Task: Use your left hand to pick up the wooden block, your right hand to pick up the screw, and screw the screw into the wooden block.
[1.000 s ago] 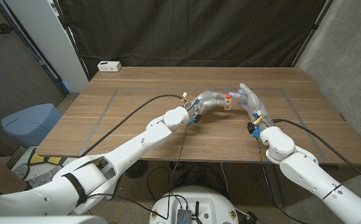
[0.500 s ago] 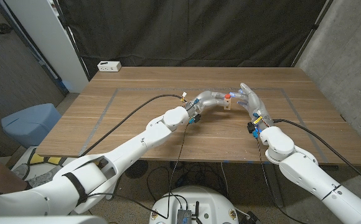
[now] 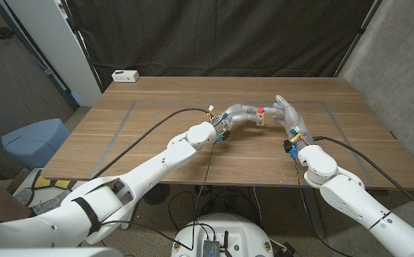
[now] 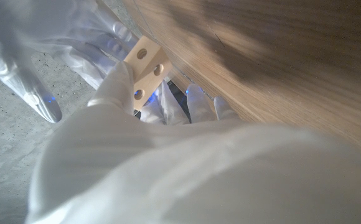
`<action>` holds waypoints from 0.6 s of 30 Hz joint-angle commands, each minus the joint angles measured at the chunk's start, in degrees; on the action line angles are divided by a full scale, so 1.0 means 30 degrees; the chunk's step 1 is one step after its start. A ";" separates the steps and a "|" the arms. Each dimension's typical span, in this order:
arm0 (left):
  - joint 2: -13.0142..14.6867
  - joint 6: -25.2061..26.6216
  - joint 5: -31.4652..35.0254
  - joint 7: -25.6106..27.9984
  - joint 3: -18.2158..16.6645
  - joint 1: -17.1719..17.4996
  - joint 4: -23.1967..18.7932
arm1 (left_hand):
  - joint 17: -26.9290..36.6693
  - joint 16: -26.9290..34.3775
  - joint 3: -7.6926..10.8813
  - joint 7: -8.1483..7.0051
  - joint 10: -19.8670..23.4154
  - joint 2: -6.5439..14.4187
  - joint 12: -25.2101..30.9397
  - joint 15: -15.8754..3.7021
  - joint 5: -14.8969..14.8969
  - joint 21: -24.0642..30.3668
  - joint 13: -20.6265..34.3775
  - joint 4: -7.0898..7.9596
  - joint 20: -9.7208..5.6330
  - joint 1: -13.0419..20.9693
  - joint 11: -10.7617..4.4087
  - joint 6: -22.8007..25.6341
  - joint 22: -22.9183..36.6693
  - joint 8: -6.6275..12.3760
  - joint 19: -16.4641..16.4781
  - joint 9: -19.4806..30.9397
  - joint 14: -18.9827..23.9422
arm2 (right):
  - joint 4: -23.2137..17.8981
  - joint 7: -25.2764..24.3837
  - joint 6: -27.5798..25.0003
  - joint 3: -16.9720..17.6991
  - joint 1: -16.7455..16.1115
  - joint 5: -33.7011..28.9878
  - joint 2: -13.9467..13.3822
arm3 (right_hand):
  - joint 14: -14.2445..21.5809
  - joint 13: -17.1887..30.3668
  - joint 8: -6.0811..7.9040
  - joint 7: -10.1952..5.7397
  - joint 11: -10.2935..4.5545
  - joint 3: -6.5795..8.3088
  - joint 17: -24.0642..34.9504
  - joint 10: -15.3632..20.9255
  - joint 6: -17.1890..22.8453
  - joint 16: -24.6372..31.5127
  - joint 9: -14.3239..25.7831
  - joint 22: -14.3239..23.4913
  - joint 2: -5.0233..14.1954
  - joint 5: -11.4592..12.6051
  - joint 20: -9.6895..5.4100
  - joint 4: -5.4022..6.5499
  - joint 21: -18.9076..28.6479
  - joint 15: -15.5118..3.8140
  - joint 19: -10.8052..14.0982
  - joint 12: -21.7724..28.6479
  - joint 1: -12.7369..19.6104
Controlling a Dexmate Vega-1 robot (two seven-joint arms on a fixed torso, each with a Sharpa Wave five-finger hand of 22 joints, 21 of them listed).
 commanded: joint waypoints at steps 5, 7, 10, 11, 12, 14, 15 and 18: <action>0.0078 0.0072 -0.0027 -0.0040 -0.0035 0.0031 -0.0079 | 0.0002 0.0021 0.0810 0.0900 0.0300 0.0319 0.0467 -0.0270 0.0120 0.0130 0.0687 0.0622 -0.0137 -0.0075 -0.0206 0.1325 0.0098 0.0136 0.0109 0.0020 0.0177 | -0.0095 -0.0152 -0.0051 -0.0068 -0.0064 -0.0054 0.0082 | 0.0315 0.0032 0.0255 0.0146 0.0042 0.0131 -0.0014 0.0601 0.0915 0.0082 0.0068 0.0043 0.0144 0.0144 0.0043 -0.0079 0.0066 -0.0043 0.0266 0.0100 0.0162; 0.0094 0.0078 -0.0035 -0.0053 -0.0039 0.0035 -0.0093 | 0.0004 0.0025 0.0804 0.0916 0.0302 0.0316 0.0469 -0.0262 0.0117 0.0129 0.0689 0.0625 -0.0137 -0.0082 -0.0188 0.1298 0.0098 0.0125 0.0109 0.0020 0.0180 | -0.0087 -0.0151 -0.0028 -0.0075 -0.0060 -0.0060 0.0097 | 0.0394 0.0031 0.0295 0.0174 0.0040 0.0135 -0.0017 0.0695 0.1092 0.0101 0.0067 0.0042 0.0147 0.0145 0.0054 -0.0083 0.0072 -0.0056 0.0297 0.0109 0.0171; 0.0121 0.0119 -0.0039 -0.0051 -0.0049 0.0044 -0.0126 | 0.0002 0.0024 0.0804 0.0894 0.0328 0.0308 0.0475 -0.0260 0.0115 0.0129 0.0682 0.0613 -0.0147 -0.0072 -0.0214 0.1308 0.0098 0.0129 0.0110 0.0020 0.0177 | -0.0061 -0.0145 -0.0022 -0.0125 -0.0011 -0.0090 0.0135 | 0.0511 0.0030 0.0331 0.0231 0.0061 0.0143 -0.0019 0.0876 0.1292 0.0130 0.0064 0.0042 0.0156 0.0146 0.0024 -0.0089 0.0076 -0.0065 0.0330 0.0140 0.0184; 0.0135 0.0118 -0.0049 -0.0074 -0.0052 0.0042 -0.0129 | 0.0006 0.0026 0.0805 0.0896 0.0327 0.0319 0.0473 -0.0268 0.0115 0.0131 0.0680 0.0620 -0.0149 -0.0076 -0.0219 0.1316 0.0098 0.0132 0.0114 0.0020 0.0176 | -0.0065 -0.0152 -0.0043 -0.0138 0.0001 -0.0093 0.0144 | 0.0525 0.0030 0.0341 0.0245 0.0062 0.0144 -0.0020 0.0893 0.1332 0.0133 0.0064 0.0042 0.0157 0.0147 0.0029 -0.0090 0.0078 -0.0069 0.0339 0.0141 0.0186; 0.0146 0.0128 -0.0040 -0.0069 -0.0052 0.0042 -0.0136 | 0.0005 0.0023 0.0806 0.0900 0.0324 0.0318 0.0472 -0.0268 0.0116 0.0129 0.0680 0.0617 -0.0148 -0.0073 -0.0219 0.1305 0.0098 0.0127 0.0111 0.0020 0.0169 | -0.0068 -0.0161 -0.0057 -0.0149 0.0010 -0.0093 0.0155 | 0.0546 0.0030 0.0356 0.0253 0.0068 0.0146 -0.0020 0.0921 0.1400 0.0137 0.0064 0.0042 0.0159 0.0147 0.0020 -0.0091 0.0080 -0.0078 0.0351 0.0141 0.0189; 0.0149 0.0133 -0.0074 -0.0095 -0.0067 0.0040 -0.0121 | 0.0004 0.0025 0.0805 0.0912 0.0345 0.0311 0.0477 -0.0274 0.0114 0.0128 0.0675 0.0606 -0.0153 -0.0062 -0.0222 0.1276 0.0097 0.0116 0.0108 0.0020 0.0172 | -0.0067 -0.0146 -0.0061 -0.0167 0.0025 -0.0084 0.0169 | 0.0570 0.0030 0.0399 0.0307 0.0075 0.0151 -0.0024 0.1084 0.1610 0.0129 0.0062 0.0041 0.0164 0.0148 0.0000 -0.0097 0.0074 -0.0112 0.0361 0.0167 0.0201; 0.0155 0.0131 -0.0072 -0.0102 -0.0066 0.0032 -0.0112 | 0.0004 0.0025 0.0805 0.0904 0.0330 0.0312 0.0470 -0.0269 0.0114 0.0129 0.0672 0.0605 -0.0143 -0.0060 -0.0222 0.1275 0.0097 0.0116 0.0110 0.0020 0.0170 | -0.0062 -0.0157 -0.0059 -0.0176 0.0031 -0.0087 0.0184 | 0.0637 0.0029 0.0424 0.0328 0.0060 0.0154 -0.0024 0.1134 0.1723 0.0148 0.0060 0.0041 0.0167 0.0148 -0.0004 -0.0098 0.0072 -0.0180 0.0367 0.0167 0.0204; 0.0150 0.0099 -0.0091 -0.0126 -0.0077 0.0009 -0.0050 | 0.0006 0.0024 0.0802 0.0896 0.0325 0.0312 0.0466 -0.0257 0.0113 0.0130 0.0668 0.0617 -0.0150 -0.0080 -0.0235 0.1322 0.0097 0.0134 0.0113 0.0020 0.0168 | -0.0059 -0.0172 -0.0071 -0.0201 0.0050 -0.0090 0.0213 | 0.0662 0.0027 0.0480 0.0343 0.0038 0.0159 -0.0027 0.1229 0.1983 0.0137 0.0058 0.0040 0.0171 0.0149 -0.0003 -0.0104 0.0072 -0.0171 0.0392 0.0157 0.0216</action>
